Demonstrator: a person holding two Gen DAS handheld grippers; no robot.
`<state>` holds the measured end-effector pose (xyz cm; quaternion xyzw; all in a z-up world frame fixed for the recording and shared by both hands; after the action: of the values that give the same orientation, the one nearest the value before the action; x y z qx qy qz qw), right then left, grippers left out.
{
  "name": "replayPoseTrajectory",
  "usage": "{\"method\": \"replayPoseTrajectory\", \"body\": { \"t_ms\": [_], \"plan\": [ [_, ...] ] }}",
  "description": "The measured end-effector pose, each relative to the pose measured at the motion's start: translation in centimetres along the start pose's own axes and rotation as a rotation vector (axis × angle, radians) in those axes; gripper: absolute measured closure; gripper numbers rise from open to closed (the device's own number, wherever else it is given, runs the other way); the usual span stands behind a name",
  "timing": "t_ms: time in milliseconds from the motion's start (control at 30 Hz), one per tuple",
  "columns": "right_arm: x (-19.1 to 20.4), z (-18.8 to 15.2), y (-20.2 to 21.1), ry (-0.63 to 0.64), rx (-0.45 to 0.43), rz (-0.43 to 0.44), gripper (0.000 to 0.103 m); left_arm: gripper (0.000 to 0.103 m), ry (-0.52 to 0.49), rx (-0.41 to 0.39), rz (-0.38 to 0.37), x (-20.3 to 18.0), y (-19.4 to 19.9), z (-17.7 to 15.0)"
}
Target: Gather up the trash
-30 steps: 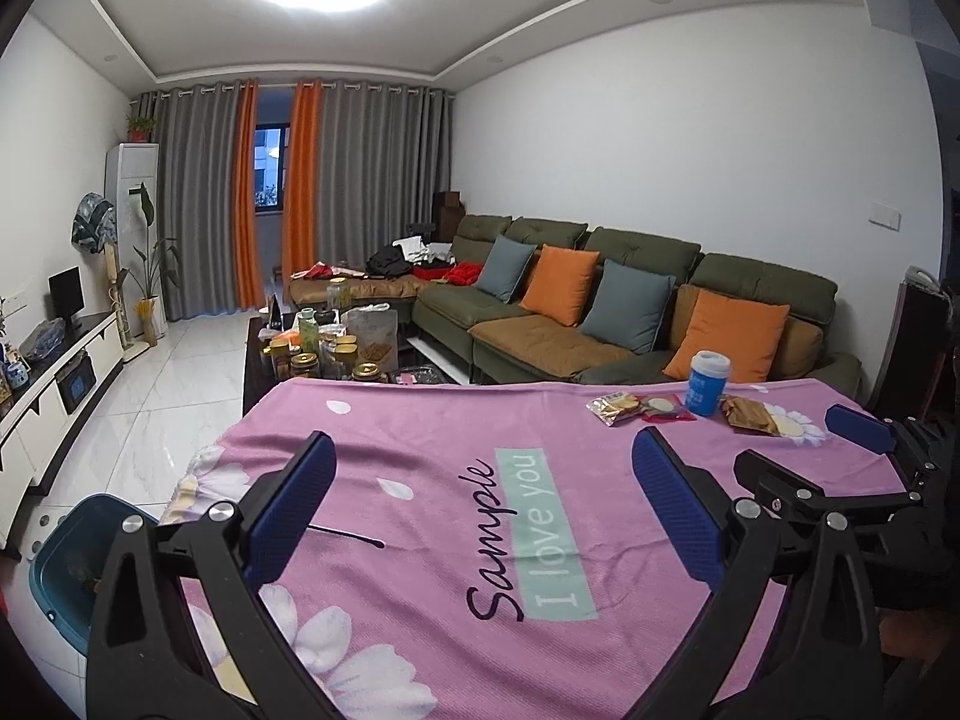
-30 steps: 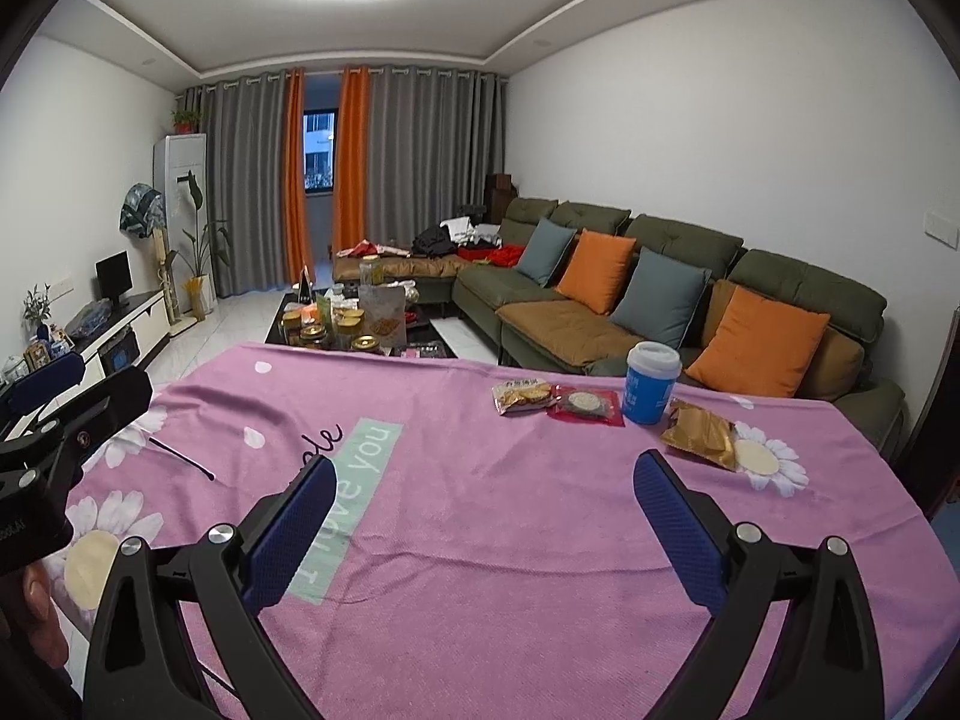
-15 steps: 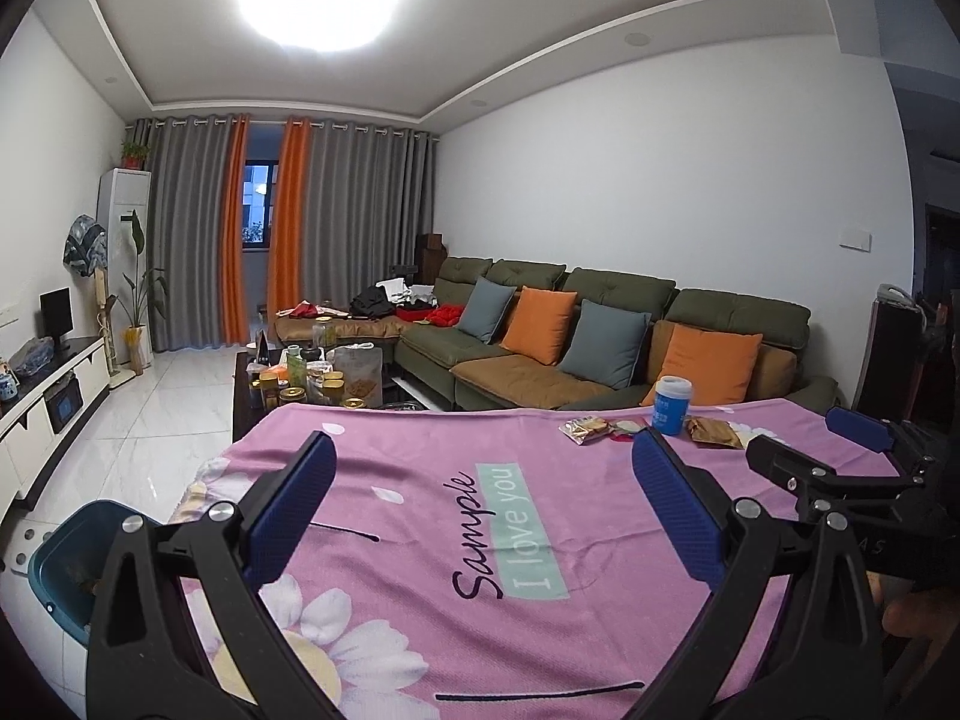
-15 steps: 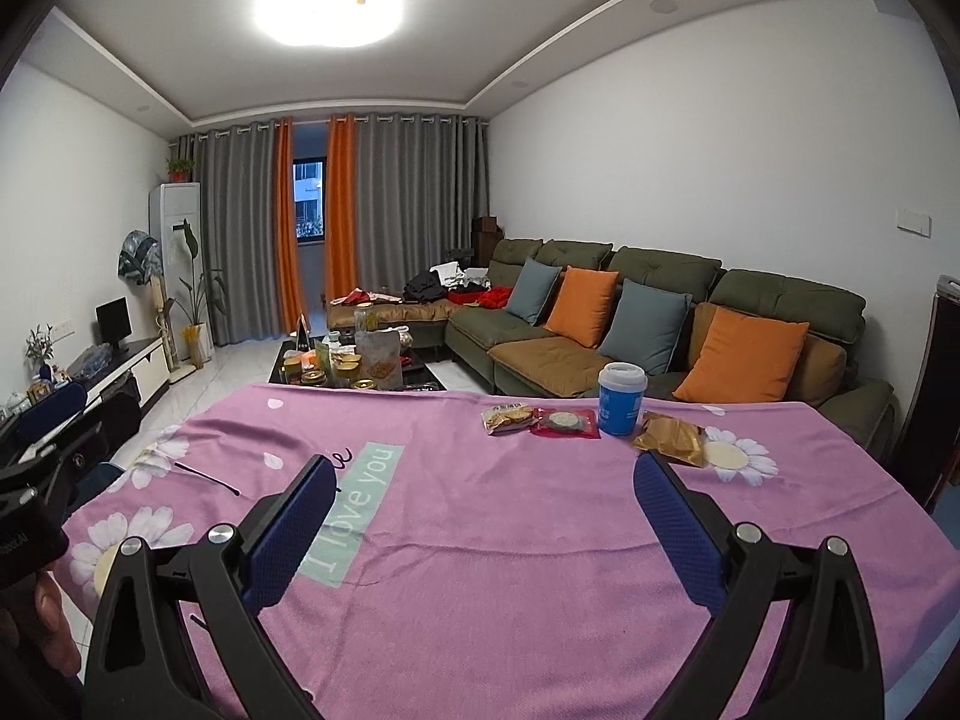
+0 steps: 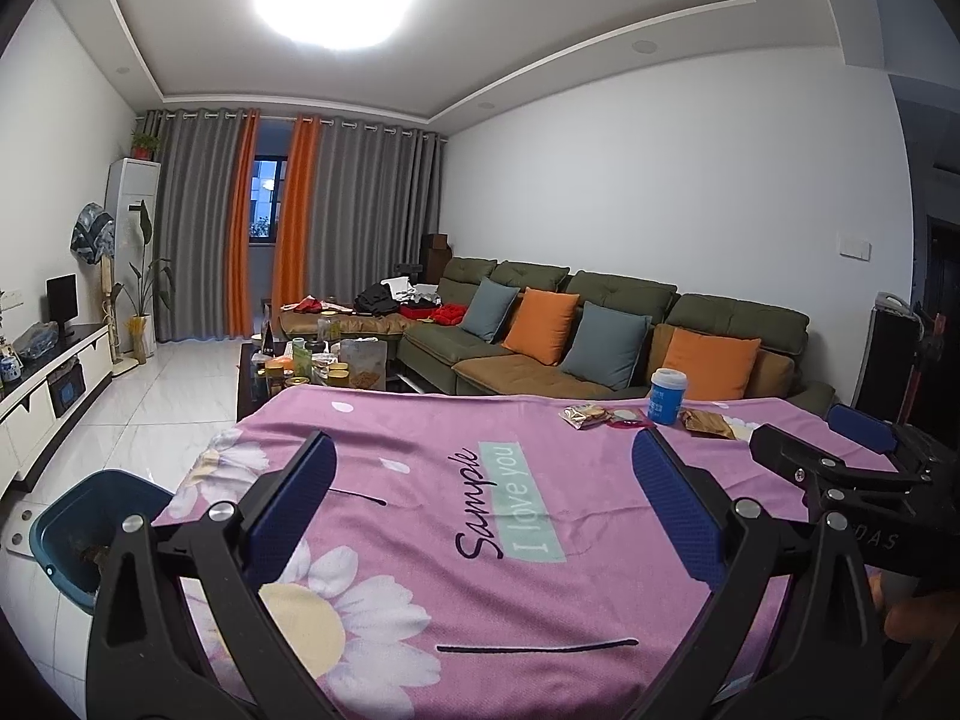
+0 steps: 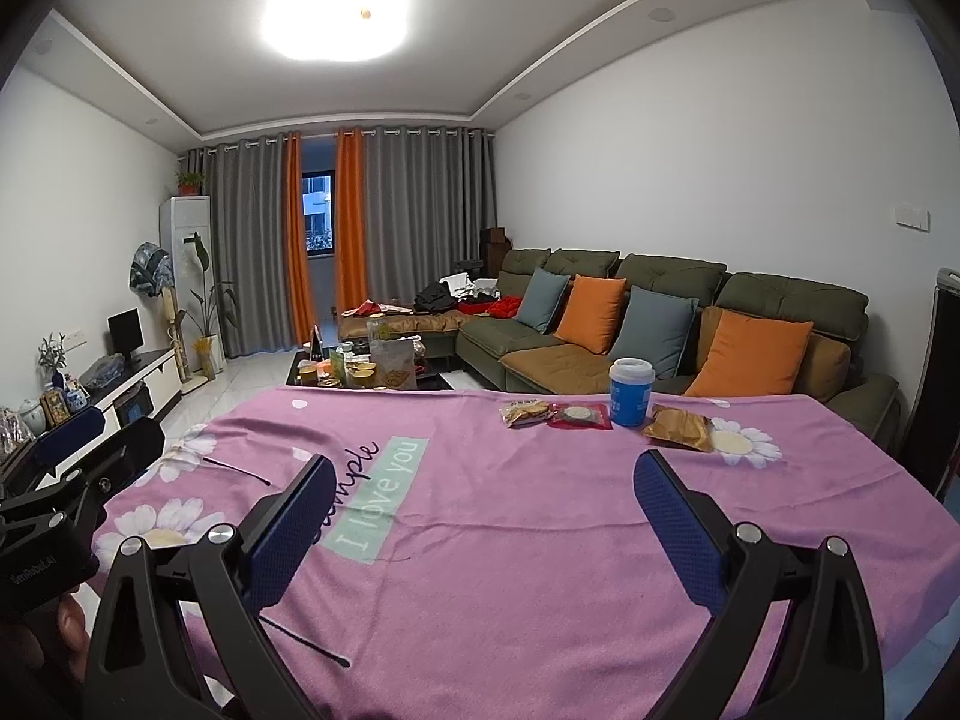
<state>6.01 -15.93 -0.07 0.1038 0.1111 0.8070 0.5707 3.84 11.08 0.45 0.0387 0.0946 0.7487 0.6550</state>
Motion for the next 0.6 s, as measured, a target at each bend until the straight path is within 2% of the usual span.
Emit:
{"method": "replayPoseTrajectory", "body": {
  "t_ms": [600],
  "plan": [
    [1.6,-2.0,2.4,0.030,-0.032,0.036,0.007,0.006,-0.043,-0.035,0.037,-0.1,3.7,-1.5]
  ]
}}
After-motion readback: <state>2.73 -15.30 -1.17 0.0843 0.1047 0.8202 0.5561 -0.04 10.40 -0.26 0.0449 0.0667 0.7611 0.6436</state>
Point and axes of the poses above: each gripper's, at about its wrist camera, not at the fingertips, and y roughly against the way its jaws point, x to its left, z to its top, the point moved 2 cm from there along -y, roughly the way its jaws point, and after that the axes turned 3 degrees about z, right-handed, at the moved point
